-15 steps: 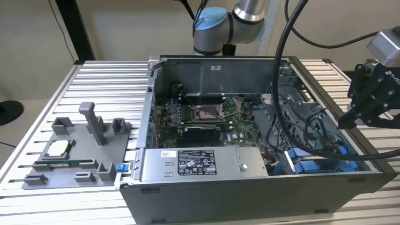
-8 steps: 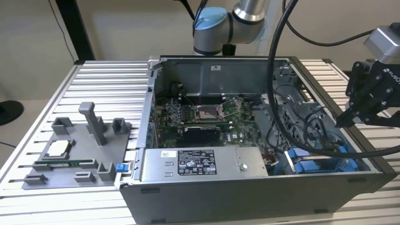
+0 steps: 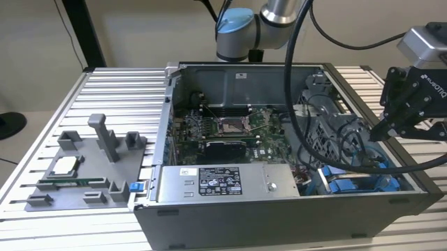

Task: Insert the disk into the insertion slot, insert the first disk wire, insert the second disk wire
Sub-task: 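Insert the second disk wire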

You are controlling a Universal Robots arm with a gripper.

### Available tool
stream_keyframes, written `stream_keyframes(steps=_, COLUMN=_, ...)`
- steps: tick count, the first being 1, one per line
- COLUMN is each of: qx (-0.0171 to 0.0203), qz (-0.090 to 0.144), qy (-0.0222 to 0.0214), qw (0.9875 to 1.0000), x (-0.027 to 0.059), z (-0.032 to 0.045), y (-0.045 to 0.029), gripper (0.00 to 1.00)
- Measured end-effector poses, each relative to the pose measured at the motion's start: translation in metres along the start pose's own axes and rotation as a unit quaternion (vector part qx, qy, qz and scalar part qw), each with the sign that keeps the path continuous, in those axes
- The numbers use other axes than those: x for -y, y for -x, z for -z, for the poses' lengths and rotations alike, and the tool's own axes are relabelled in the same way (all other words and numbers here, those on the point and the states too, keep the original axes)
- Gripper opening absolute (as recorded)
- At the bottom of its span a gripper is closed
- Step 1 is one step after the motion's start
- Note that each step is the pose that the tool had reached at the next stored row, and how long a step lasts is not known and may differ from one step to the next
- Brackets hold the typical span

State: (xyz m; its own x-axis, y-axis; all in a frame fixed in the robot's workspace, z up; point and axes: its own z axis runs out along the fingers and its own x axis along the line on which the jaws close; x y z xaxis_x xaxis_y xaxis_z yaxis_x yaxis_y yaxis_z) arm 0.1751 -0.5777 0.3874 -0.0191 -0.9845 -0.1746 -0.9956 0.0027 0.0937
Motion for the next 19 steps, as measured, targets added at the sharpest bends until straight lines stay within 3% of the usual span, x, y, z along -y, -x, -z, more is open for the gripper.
stream_keyframes(steps=8, qx=0.0000, qz=0.001, qy=-0.0042, qw=1.0000, x=-0.0184, z=-0.0008, y=-0.0002, gripper=0.00)
stream_keyframes(steps=19, qx=-0.0030, qz=0.001, qy=-0.0059, qw=1.0000, x=-0.0429, z=-0.0030, y=-0.0006, gripper=0.00)
